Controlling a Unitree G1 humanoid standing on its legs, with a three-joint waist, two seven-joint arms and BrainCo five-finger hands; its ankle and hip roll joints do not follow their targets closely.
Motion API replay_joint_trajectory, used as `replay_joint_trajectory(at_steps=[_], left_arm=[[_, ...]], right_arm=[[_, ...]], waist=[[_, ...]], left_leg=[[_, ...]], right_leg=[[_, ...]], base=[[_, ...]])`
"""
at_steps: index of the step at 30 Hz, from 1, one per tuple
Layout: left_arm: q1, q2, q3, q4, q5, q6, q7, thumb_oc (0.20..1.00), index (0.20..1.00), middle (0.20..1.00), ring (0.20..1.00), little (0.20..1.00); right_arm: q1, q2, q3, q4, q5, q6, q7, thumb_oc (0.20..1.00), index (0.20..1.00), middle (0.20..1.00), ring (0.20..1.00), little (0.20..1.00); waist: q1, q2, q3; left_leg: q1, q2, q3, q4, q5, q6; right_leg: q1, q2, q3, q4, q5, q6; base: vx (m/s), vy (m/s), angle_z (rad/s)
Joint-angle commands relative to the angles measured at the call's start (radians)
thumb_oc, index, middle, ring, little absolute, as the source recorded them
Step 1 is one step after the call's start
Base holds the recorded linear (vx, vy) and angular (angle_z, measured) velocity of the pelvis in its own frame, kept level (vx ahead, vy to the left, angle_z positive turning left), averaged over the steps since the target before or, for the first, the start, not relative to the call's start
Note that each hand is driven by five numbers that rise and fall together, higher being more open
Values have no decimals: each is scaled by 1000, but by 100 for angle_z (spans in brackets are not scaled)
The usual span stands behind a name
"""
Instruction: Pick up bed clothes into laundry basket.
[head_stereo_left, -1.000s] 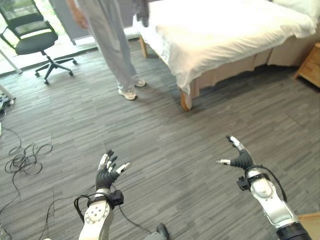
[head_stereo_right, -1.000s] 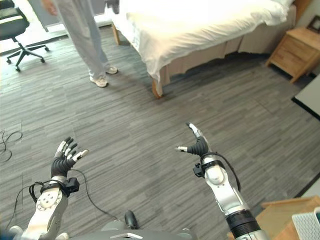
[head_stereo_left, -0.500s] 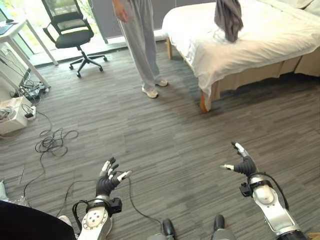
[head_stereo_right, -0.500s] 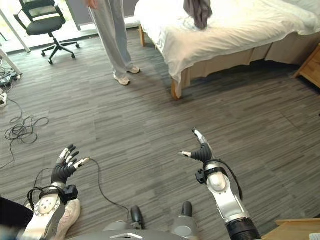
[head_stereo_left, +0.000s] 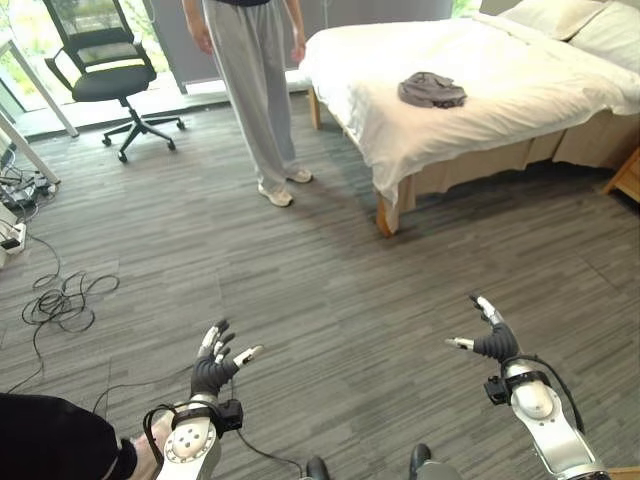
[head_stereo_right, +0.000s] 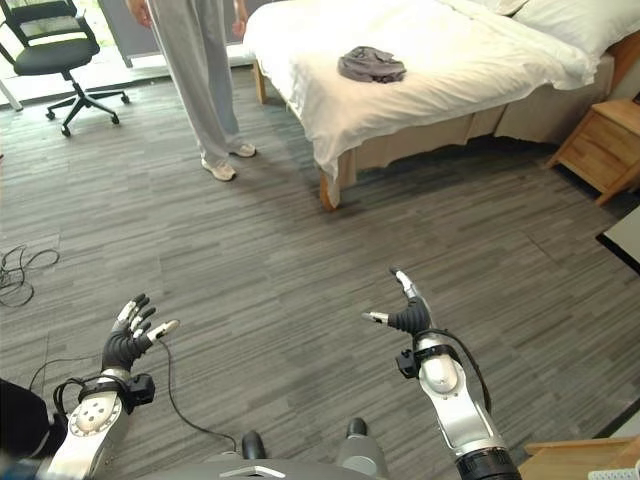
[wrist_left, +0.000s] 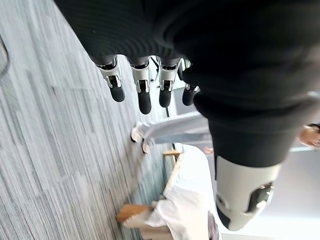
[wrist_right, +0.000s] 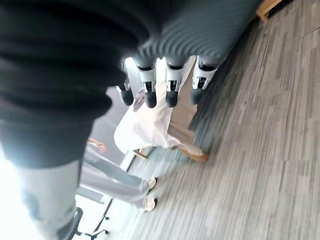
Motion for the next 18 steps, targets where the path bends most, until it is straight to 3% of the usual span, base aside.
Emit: replay_joint_trajectory(at_steps=[1,4,6,7,9,11,12,14,15,16,17,18], left_arm=[[-78,48,35,-60,26,-40,3,1000,1000,1000,1000,1000],[-110,60,13,-57,36,-48,-4,1000,1000,1000,1000,1000],[-115,60,10,-63,34,-54,-14,1000,1000,1000,1000,1000],[-108,46,13,-72,25,-59,-17,1000,1000,1000,1000,1000],[-111,42,14,-94,0,-67,-26,1000,1000,1000,1000,1000],[-120,40,5,-106,-24,-77,-30,1000,1000,1000,1000,1000],[-123,37,-6,-97,-20,-72,-31,1000,1000,1000,1000,1000],[-106,34,2,-107,-31,-70,-42,1000,1000,1000,1000,1000],[-105,33,2,-108,-31,-69,-43,1000,1000,1000,1000,1000],[-96,32,6,-117,-30,-69,-46,1000,1000,1000,1000,1000],[-96,32,4,-116,-25,-67,-46,1000,1000,1000,1000,1000],[-97,32,3,-116,-24,-67,-46,1000,1000,1000,1000,1000]], right_arm=[[-74,7,-35,-23,1,-37,-25,1000,1000,1000,1000,1000],[-73,3,-33,-22,14,-40,-27,1000,1000,1000,1000,1000],[-72,-4,-31,-27,8,-40,-28,1000,1000,1000,1000,1000],[-92,-21,-20,-19,15,-45,-28,1000,1000,1000,1000,1000],[-126,-43,-3,-21,20,-49,-24,1000,1000,1000,1000,1000],[-153,-66,3,-16,29,-45,-29,1000,1000,1000,1000,1000],[-167,-77,12,5,41,-39,-23,1000,1000,1000,1000,1000],[-162,-79,16,22,39,-36,-17,1000,1000,1000,1000,1000],[-161,-79,17,22,39,-36,-17,1000,1000,1000,1000,1000],[-156,-82,19,28,34,-37,-13,1000,1000,1000,1000,1000],[-152,-84,17,33,31,-37,-12,1000,1000,1000,1000,1000],[-151,-85,17,34,31,-38,-12,1000,1000,1000,1000,1000]], waist=[[-19,-12,35],[-43,-10,35],[-48,-13,27],[-53,-5,24],[-40,1,43],[-10,-6,75],[25,-16,98],[37,-7,89],[39,-10,91],[47,16,85],[49,23,83],[49,24,82]], left_leg=[[79,60,-38,8,-98,-61],[101,65,-60,8,-125,-82],[125,57,-63,9,-147,-85],[117,68,-54,134,-199,-95],[12,100,-63,394,-171,-117],[-97,124,-100,617,-71,-153],[-298,100,-105,598,-105,-121],[-309,106,-84,449,-92,-105],[-301,102,-79,439,-87,-105],[-305,131,-82,271,6,-123],[-296,158,-78,187,56,-144],[-285,158,-79,166,68,-150]], right_leg=[[54,35,-24,-176,86,4],[21,41,-5,-247,136,11],[44,48,1,-279,126,-1],[70,60,-7,-290,105,-25],[113,81,-6,-315,82,-62],[174,103,-8,-354,54,-102],[233,102,31,-389,16,-98],[257,106,52,-392,-5,-87],[259,103,54,-392,-5,-87],[287,122,61,-392,-24,-75],[312,118,67,-393,-46,-65],[314,121,66,-392,-51,-67]], base=[[187,-104,41],[292,-136,72],[369,-187,32],[479,-262,3],[274,-237,-15],[396,-202,-93],[607,-14,-84],[427,118,-30],[375,216,-76],[469,246,-88],[477,227,-39],[455,204,-29]])
